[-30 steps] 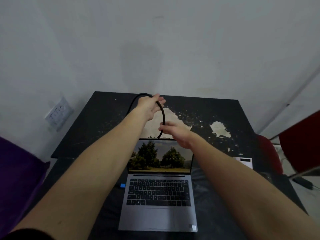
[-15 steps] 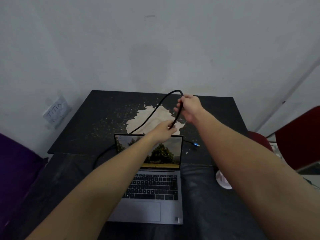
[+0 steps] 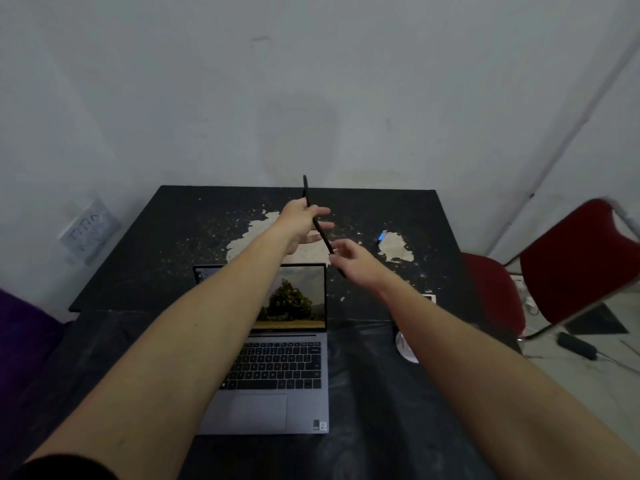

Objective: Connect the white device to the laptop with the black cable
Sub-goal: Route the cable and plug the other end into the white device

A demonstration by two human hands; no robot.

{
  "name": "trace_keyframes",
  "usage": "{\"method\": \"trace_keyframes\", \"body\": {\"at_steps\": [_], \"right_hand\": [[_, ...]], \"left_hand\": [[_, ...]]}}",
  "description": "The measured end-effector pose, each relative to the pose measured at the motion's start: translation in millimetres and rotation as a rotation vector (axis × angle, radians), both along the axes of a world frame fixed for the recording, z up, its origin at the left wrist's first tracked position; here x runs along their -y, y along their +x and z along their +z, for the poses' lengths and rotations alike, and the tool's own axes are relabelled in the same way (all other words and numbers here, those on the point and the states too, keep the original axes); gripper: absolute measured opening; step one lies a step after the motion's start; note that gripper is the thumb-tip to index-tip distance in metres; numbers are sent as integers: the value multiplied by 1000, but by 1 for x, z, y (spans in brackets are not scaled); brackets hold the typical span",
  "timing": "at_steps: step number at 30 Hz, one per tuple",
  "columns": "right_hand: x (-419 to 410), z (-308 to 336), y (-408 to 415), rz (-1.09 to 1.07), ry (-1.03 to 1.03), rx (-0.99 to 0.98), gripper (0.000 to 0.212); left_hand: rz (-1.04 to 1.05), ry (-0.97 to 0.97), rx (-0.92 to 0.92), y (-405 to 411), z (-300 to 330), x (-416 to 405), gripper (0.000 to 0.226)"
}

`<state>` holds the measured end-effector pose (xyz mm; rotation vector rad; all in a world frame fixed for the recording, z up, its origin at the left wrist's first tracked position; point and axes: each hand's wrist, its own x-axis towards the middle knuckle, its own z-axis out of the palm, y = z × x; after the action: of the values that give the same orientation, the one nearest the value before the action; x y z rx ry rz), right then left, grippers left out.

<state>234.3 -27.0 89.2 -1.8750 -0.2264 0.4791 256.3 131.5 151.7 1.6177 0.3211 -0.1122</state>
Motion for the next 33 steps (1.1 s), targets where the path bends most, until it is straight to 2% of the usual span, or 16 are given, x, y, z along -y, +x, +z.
{"method": "trace_keyframes", "body": {"at_steps": [5,7,9,11,13,15,20,23,25,27,31,33], "right_hand": [[15,13,-14,-58,-239,255,13],[21,20,-15,-111,-287,299,12],[27,28,-23,-162,-307,302,11],[27,33,-29,-215,-324,286,13],[24,38,-38,-262,-331,238,17],[20,43,-44,-315,-284,167,18],[15,50,-73,-410,-151,5,20],[13,52,-92,-420,24,-71,21],[18,51,-108,-430,-39,-13,20],[26,39,-130,-484,-137,-19,28],[43,-3,-189,-748,-393,-209,64],[49,-20,-217,-887,-338,-376,80]], "left_hand": [[110,-268,-25,-15,3,16,7],[115,-287,-38,-24,-2,20,20],[43,-144,-42,-48,-16,23,41],[-112,61,-44,-79,-35,28,50],[-297,187,-52,-113,-50,35,46],[-410,180,-32,-136,-58,44,39],[-378,260,79,-177,-60,59,41],[-307,330,98,-191,-63,61,20],[-227,269,83,-198,-65,60,14],[-132,99,21,-207,-64,57,14],[28,-228,-89,-227,-67,59,16],[72,-333,-124,-241,-72,66,15]]}}
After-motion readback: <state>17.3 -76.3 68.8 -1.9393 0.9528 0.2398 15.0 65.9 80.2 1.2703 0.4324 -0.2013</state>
